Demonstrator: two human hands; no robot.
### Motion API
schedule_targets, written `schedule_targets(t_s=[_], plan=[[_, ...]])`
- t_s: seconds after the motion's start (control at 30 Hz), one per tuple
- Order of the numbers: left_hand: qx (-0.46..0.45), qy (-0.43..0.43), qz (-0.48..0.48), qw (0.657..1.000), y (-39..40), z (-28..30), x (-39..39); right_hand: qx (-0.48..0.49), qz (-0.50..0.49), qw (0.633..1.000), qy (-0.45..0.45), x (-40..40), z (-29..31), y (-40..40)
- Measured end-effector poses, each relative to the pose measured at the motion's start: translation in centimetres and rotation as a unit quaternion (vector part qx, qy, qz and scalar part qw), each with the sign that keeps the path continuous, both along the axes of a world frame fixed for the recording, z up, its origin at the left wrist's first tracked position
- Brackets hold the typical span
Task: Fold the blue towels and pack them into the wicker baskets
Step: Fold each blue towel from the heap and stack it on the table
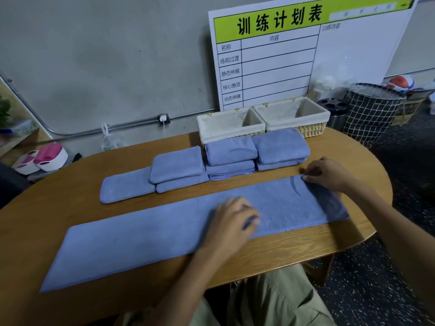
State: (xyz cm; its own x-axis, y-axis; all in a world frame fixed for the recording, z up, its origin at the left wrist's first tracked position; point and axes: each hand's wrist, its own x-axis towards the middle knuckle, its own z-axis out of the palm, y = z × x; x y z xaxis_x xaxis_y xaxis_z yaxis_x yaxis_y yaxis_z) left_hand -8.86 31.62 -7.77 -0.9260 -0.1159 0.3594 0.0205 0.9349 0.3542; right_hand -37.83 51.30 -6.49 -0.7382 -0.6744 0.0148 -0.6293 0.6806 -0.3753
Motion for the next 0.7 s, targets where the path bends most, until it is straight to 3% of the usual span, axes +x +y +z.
schedule_targets(t_s=[0.17,0.4,0.53,0.7], plan=[[-0.062,-0.045,-0.087,0.993,8.3,-0.6,-8.5,-0.072,0.039,0.991,-0.103,-1.2,0.5,-0.3],[-0.215,-0.067,-0.142,0.964,10.2,0.1,-12.3,-0.19,0.043,0.952,-0.239,-2.2,0.3,0.7],[-0.31,-0.063,-0.17,0.933,10.3,1.5,-12.8,-0.217,0.041,0.941,-0.257,-2.6,-0.1,0.8],[-0.286,-0.04,-0.141,0.947,10.8,2.3,-13.7,-0.204,0.052,0.946,-0.247,-3.0,-0.2,0.7]])
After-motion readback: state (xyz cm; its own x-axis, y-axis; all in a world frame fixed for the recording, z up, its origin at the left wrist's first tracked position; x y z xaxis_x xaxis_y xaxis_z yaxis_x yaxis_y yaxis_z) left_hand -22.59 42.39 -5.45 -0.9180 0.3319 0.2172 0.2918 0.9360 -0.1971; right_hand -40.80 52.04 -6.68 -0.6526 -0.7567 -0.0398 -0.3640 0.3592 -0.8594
